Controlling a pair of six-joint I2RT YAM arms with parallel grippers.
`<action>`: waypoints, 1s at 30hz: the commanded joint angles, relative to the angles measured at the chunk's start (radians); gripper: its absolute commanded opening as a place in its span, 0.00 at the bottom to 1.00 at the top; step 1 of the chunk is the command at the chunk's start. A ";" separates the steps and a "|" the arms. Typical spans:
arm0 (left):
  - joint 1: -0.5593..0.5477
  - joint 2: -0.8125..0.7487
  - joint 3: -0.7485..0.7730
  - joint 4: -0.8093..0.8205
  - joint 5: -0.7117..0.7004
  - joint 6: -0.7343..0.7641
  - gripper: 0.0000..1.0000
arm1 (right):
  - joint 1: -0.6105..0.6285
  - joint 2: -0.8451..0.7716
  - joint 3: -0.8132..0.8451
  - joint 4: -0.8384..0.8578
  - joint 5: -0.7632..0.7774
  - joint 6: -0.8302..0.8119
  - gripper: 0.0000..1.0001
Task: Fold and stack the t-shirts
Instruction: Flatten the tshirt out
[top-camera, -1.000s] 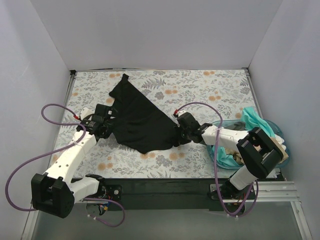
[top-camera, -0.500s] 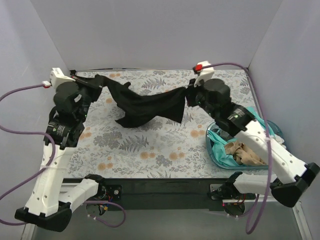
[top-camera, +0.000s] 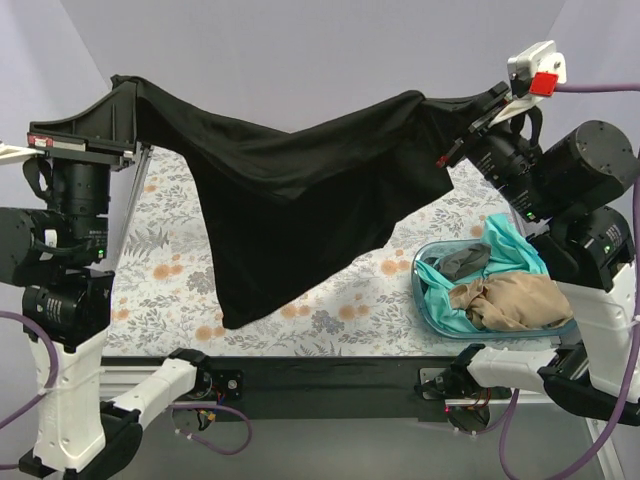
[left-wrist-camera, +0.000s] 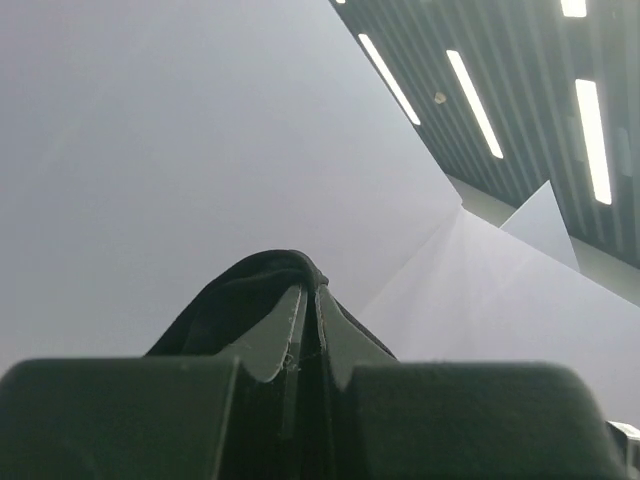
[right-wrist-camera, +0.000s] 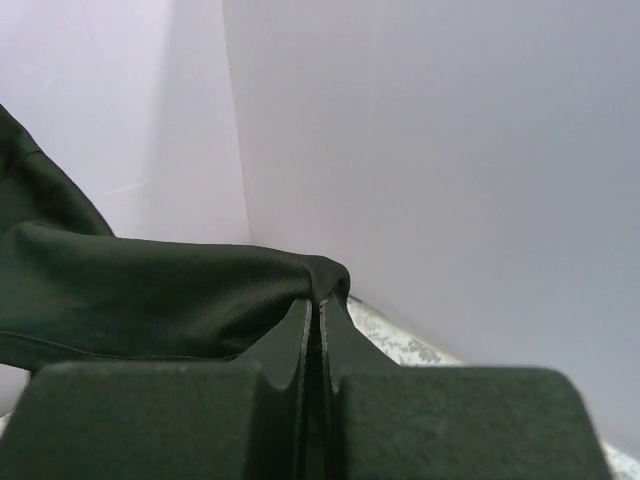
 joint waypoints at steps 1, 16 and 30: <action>0.003 0.110 0.044 0.011 0.021 0.079 0.00 | 0.004 0.065 0.075 -0.012 -0.003 -0.096 0.01; 0.158 0.702 0.412 -0.087 -0.019 0.042 0.00 | -0.303 0.568 0.451 0.109 -0.088 -0.104 0.01; 0.245 0.502 0.060 0.002 -0.009 -0.002 0.00 | -0.338 0.231 -0.130 0.225 -0.274 -0.089 0.01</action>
